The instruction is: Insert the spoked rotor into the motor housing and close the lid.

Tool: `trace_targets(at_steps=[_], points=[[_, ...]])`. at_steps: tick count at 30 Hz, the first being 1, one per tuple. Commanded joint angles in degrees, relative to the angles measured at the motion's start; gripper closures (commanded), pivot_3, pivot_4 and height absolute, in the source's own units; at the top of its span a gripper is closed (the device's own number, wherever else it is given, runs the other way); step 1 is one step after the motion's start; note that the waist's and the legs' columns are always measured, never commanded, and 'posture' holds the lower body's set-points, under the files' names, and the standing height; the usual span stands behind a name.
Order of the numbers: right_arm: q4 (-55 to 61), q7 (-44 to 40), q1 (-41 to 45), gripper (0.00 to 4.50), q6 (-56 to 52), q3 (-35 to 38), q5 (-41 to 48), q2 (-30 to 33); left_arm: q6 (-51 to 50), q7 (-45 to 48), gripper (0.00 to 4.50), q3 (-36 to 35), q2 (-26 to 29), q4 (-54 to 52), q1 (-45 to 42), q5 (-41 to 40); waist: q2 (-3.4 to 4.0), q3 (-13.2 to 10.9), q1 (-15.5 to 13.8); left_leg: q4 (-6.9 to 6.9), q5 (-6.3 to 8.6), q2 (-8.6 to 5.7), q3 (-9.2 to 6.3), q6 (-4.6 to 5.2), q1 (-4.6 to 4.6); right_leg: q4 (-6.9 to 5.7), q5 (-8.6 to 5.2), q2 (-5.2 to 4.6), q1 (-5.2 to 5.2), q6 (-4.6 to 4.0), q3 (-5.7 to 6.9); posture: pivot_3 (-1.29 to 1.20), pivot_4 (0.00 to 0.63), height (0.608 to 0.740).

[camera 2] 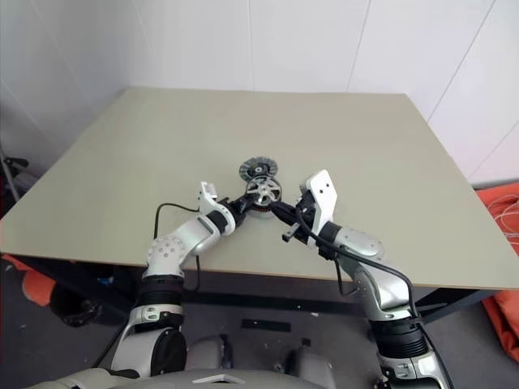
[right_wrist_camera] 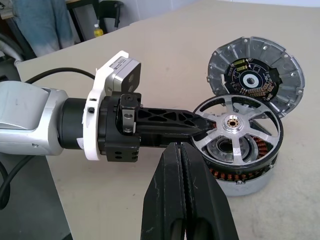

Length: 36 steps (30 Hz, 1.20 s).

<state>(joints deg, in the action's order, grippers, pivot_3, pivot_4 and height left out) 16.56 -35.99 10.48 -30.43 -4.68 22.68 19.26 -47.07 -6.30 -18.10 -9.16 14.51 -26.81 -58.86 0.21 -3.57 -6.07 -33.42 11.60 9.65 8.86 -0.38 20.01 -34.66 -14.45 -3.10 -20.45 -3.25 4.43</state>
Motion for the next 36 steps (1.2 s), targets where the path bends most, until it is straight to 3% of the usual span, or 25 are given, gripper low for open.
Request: trace_targets(at_steps=[1,12,36], points=[[1.15,0.20,1.35,4.50,1.20,0.64,0.43,-0.15,-0.40,0.85,4.09,-0.19,-0.12,-3.42,-1.82,-0.99,0.00,0.00,0.00,0.00,0.00,0.00,0.00,0.00,0.00,0.00,0.00,0.00,0.00,0.00,0.00,0.00,0.000,0.740],[0.82,0.20,1.57,4.50,1.33,0.54,0.33,-0.20,-1.08,0.87,0.67,-0.11,-0.25,-4.35,-1.55,-0.73,0.00,0.00,0.00,0.00,0.03,0.00,0.00,0.05,-0.01,0.00,-0.04,0.00,0.04,0.07,0.00,0.00,0.000,0.740],[-0.03,-0.16,2.19,4.50,1.38,0.14,0.11,-0.22,-3.85,-1.74,0.67,-0.78,2.18,-16.48,2.65,-4.65,0.00,0.00,0.04,0.01,0.04,0.00,0.00,0.06,0.05,0.02,-0.04,0.00,-0.06,0.06,0.00,0.00,0.000,0.740]])
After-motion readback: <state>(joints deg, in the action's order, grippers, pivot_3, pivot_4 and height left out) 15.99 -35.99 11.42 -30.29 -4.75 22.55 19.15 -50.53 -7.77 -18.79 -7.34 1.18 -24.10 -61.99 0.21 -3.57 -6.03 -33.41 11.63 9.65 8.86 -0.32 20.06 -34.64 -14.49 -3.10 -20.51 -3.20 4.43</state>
